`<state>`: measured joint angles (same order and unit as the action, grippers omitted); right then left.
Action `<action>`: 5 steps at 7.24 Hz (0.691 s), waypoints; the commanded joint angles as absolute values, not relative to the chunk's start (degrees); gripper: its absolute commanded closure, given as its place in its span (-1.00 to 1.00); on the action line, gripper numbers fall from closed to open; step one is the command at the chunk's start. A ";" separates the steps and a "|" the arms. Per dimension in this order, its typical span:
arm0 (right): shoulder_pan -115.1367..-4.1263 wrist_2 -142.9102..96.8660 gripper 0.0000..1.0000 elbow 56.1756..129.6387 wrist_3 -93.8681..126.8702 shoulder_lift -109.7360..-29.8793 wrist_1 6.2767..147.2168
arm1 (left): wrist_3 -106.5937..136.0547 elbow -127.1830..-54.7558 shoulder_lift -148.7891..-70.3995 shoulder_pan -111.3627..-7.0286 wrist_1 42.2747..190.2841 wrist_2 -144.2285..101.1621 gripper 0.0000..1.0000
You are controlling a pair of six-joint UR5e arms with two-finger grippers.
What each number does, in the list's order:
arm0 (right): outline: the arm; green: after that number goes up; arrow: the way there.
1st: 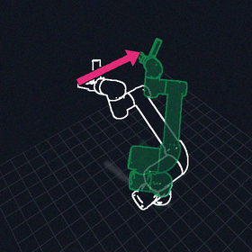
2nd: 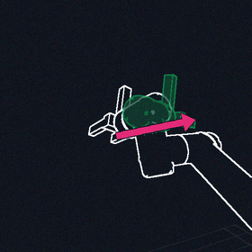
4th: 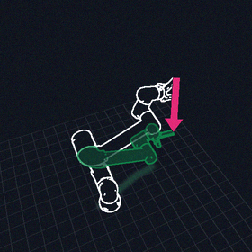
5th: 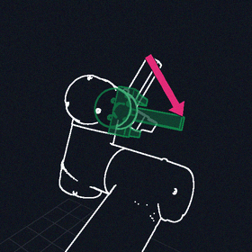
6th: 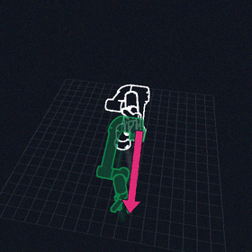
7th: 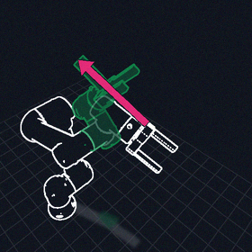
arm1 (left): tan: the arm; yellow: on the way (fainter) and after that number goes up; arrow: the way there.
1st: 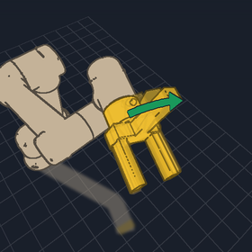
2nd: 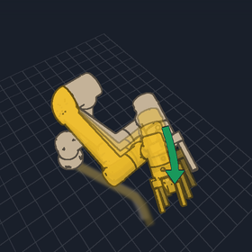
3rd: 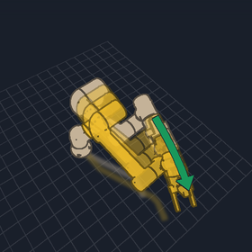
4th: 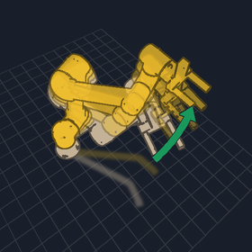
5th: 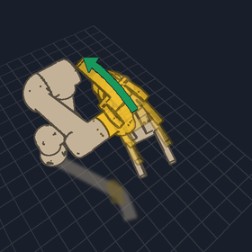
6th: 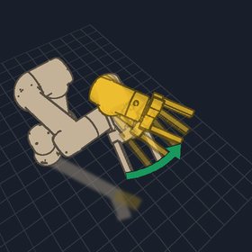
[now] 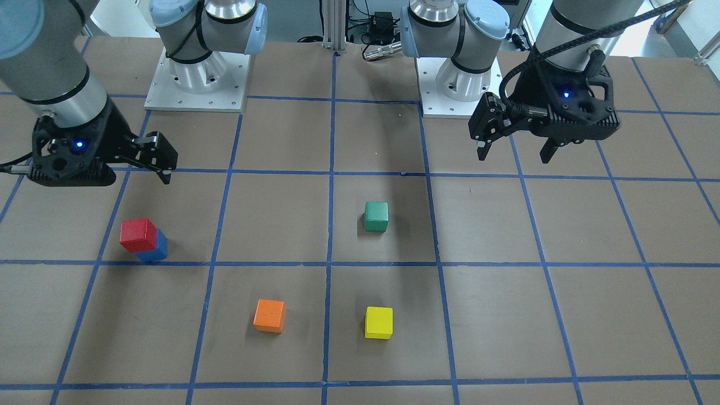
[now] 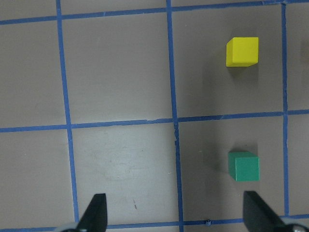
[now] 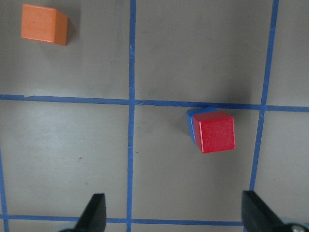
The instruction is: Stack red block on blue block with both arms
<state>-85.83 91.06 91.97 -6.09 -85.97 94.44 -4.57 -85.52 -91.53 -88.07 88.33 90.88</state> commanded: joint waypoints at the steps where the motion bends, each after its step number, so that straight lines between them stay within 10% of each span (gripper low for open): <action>1: -88.51 91.23 -1.00 91.58 -1.24 -86.48 93.52 | -4.57 -85.52 -91.49 -88.07 88.33 90.88 -1.00; 5: -89.21 91.14 -1.00 91.93 2.20 -90.26 92.72 | -4.57 -85.52 -91.32 -88.07 88.33 90.70 -1.00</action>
